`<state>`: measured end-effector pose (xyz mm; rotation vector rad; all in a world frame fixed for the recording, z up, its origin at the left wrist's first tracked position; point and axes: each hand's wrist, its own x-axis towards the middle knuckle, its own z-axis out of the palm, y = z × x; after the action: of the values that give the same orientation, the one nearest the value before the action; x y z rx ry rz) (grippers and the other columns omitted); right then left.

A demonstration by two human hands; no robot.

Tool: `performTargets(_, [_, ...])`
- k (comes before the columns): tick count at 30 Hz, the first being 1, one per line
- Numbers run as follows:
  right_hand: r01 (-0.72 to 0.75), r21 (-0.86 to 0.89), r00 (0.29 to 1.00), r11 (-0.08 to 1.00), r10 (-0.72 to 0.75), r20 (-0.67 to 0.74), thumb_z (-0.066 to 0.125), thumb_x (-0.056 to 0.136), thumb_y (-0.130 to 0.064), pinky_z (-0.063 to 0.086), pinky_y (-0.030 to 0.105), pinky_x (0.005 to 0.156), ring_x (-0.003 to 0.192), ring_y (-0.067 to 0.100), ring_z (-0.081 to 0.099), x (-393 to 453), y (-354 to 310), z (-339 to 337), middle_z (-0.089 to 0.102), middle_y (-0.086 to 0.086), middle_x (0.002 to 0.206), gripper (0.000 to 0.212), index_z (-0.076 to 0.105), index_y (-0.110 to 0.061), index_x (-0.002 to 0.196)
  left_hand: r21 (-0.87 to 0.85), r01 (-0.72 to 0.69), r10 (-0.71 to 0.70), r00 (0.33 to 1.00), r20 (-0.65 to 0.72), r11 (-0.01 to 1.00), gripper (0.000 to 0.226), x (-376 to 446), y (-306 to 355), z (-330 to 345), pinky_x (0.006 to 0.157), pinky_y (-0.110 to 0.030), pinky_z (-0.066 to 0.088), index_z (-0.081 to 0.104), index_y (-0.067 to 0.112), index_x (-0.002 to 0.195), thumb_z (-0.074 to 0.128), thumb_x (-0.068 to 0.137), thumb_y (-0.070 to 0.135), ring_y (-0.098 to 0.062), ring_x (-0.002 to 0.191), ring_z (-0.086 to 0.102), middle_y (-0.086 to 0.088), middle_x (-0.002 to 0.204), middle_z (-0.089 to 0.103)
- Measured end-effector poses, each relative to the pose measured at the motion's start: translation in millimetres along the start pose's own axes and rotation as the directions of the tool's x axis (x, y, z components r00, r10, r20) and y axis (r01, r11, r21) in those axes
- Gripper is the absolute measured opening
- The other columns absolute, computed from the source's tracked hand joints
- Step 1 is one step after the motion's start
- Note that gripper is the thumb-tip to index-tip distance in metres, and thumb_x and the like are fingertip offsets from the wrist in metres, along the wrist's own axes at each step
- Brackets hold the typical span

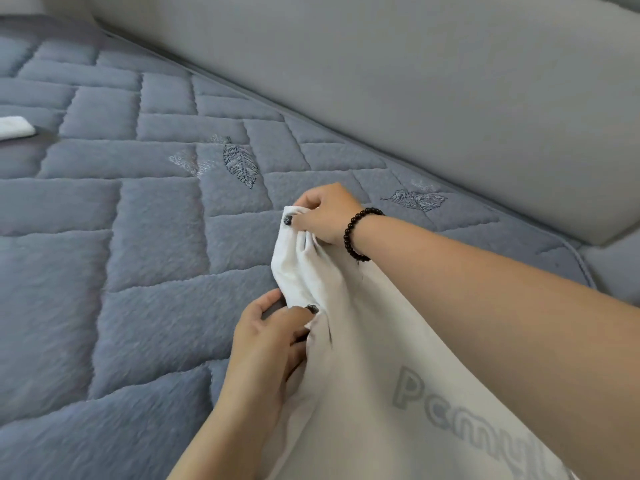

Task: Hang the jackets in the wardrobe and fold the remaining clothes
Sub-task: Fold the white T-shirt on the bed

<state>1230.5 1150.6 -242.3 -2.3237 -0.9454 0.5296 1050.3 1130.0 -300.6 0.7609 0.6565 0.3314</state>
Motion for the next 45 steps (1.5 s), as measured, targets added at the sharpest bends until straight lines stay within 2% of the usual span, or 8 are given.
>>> performTargets(6, [0.023, 0.426, 0.998, 0.904, -0.045, 0.043, 0.061, 0.086, 0.002, 0.048, 0.027, 0.065, 0.068, 0.017, 0.053, 6, -30, 4, 0.058, 0.007, 0.080, 0.024, 0.060, -0.017, 0.073, -0.131, -0.104, 0.113, 0.992, 0.064, 0.986, 0.059, -3, 12, -8, 0.079, -0.039, 0.057, 0.059, 0.008, 0.125, 0.075, 0.068, 0.004, -0.026, 0.090, 0.069, -0.014, 0.105, 0.070])
performTargets(11, [-0.018, 0.558, 0.998, 0.830, -0.019, 0.061, 0.053, 0.079, 0.013, 0.039, 0.037, 0.072, 0.077, 0.026, 0.047, 20, -43, 17, 0.058, 0.011, 0.082, 0.031, 0.065, -0.014, 0.069, 0.082, -0.183, 0.190, 0.978, -0.081, 0.980, 0.042, -5, 11, -5, 0.066, -0.039, 0.060, 0.066, 0.029, 0.105, 0.075, 0.074, 0.003, -0.024, 0.088, 0.072, -0.001, 0.100, 0.075])
performTargets(16, [0.009, 0.125, 0.998, 0.992, -0.001, -0.064, 0.063, 0.082, -0.011, 0.054, 0.030, 0.074, 0.090, 0.025, 0.064, 34, -36, 39, 0.064, -0.001, 0.088, 0.012, 0.068, -0.011, 0.093, 0.047, -0.338, 0.318, 0.817, -0.481, 0.940, 0.069, -3, 19, -23, 0.092, -0.034, 0.052, 0.041, 0.027, 0.140, 0.073, 0.082, 0.008, -0.003, 0.108, 0.064, 0.011, 0.134, 0.054])
performTargets(19, [-0.088, -0.161, 0.996, 0.983, 0.082, -0.040, 0.071, 0.077, -0.039, 0.032, 0.027, 0.043, 0.069, 0.025, 0.046, 39, -31, 51, 0.044, -0.002, 0.064, 0.036, 0.046, -0.016, 0.064, -0.013, -0.413, 0.342, 0.772, -0.536, 0.911, 0.069, -3, 23, -31, 0.083, -0.023, 0.053, 0.041, 0.024, 0.140, 0.072, 0.083, 0.003, -0.003, 0.105, 0.066, 0.007, 0.138, 0.053])
performTargets(26, [-0.161, -0.385, 0.987, 0.909, 0.158, -0.040, 0.065, 0.066, -0.064, 0.031, 0.023, 0.052, 0.069, 0.021, 0.048, 43, -36, 65, 0.050, -0.004, 0.074, 0.049, 0.046, -0.021, 0.078, 0.039, -0.290, 0.290, 0.924, -0.250, 0.956, 0.014, -3, 13, -28, 0.084, -0.040, 0.053, 0.077, 0.013, 0.092, 0.070, 0.084, 0.003, -0.026, 0.092, 0.072, -0.009, 0.095, 0.076])
performTargets(31, [-0.110, -0.289, 0.994, 0.951, 0.097, -0.058, 0.057, 0.084, -0.029, 0.039, 0.024, 0.073, 0.106, 0.026, 0.059, 40, -41, 45, 0.061, 0.006, 0.120, 0.034, 0.059, -0.016, 0.115, 0.453, -0.514, 0.617, 0.780, -0.107, 0.728, 0.018, -8, 1, -11, 0.058, -0.024, 0.039, 0.071, 0.016, 0.075, 0.067, 0.084, 0.001, -0.008, 0.058, 0.047, -0.002, 0.058, 0.059])
performTargets(37, [-0.143, 0.264, 0.912, 0.954, 0.230, -0.339, 0.055, 0.083, -0.013, 0.036, 0.025, 0.058, 0.068, 0.021, 0.051, -16, 20, -33, 0.052, 0.000, 0.064, 0.020, 0.052, -0.015, 0.063, 0.632, -0.773, 0.755, 0.453, 0.475, 0.066, 0.019, -18, -17, 9, 0.070, -0.024, 0.058, 0.079, 0.021, 0.092, 0.065, 0.082, 0.012, 0.000, 0.090, 0.070, 0.010, 0.093, 0.075])
performTargets(45, [-0.355, 0.345, 0.745, 0.869, 0.486, -0.458, 0.051, 0.087, -0.011, 0.039, 0.027, 0.060, 0.066, 0.021, 0.050, -113, 131, -62, 0.055, 0.001, 0.070, 0.022, 0.054, -0.020, 0.067, 0.471, -0.882, 0.350, 0.446, 0.824, 0.015, 0.018, -32, -47, 30, 0.053, -0.036, 0.058, 0.075, 0.020, 0.090, 0.061, 0.081, 0.013, -0.019, 0.077, 0.072, 0.002, 0.084, 0.074])
